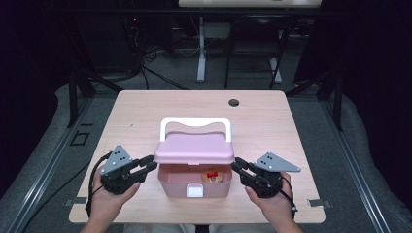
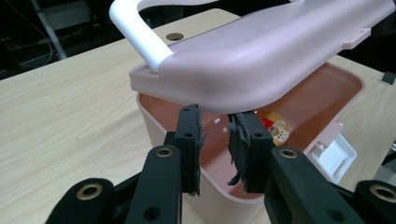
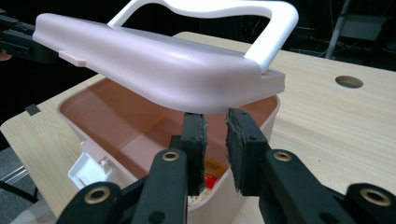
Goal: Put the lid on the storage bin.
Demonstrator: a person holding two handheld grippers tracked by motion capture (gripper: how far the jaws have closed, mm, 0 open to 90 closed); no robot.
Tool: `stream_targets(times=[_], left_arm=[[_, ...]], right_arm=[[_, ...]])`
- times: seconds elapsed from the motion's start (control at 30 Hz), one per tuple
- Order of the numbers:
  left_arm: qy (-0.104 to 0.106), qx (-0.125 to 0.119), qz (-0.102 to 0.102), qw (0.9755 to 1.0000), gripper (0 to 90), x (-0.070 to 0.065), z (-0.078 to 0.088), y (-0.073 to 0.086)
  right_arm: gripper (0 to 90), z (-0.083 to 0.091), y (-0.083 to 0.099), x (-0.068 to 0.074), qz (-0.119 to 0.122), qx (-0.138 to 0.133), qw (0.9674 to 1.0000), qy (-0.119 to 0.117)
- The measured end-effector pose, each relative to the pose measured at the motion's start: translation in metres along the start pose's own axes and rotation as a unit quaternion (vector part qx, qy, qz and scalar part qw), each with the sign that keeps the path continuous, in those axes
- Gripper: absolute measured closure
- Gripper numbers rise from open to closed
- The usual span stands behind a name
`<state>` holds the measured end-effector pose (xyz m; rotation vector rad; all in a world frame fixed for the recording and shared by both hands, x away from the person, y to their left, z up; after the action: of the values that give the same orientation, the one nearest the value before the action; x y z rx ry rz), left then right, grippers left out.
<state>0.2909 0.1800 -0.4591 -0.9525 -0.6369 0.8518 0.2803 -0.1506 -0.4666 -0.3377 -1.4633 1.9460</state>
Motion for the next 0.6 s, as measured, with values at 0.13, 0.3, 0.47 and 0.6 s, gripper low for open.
stream_targets(times=[0.13, 0.3, 0.47, 0.6], left_arm=[[0.004, 0.002, 0.009, 1.0, 73.2, -0.001, -0.001, 0.006], [0.003, 0.004, 0.011, 0.9999, 73.3, -0.002, -0.002, 0.01], [0.002, 0.005, 0.01, 0.9999, 73.2, -0.003, -0.002, 0.013], [0.005, 0.009, 0.009, 0.9999, 73.2, -0.003, -0.003, 0.016]], right_arm=[[76.8, 0.001, 0.006, 0.001, -0.005, 0.003, 1.0, 0.0], [76.8, 0.001, 0.011, 0.001, -0.009, 0.001, 0.9999, -0.006], [76.8, 0.001, 0.015, 0.001, -0.005, 0.003, 1.0, -0.003], [76.8, 0.002, 0.017, 0.001, -0.005, 0.004, 1.0, -0.002]])
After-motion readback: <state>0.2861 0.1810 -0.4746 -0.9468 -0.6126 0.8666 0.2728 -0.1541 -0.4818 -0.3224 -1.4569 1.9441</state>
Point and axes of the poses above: each handheld gripper's, and its own axes: z roughly backward along the jaws, y roughly out of its underside, x roughly to its left, the point moved 4 cm from there along -z, roughly forward along the jaws, and after that the axes turned 13 degrees about -y, right-handed, at the moved point
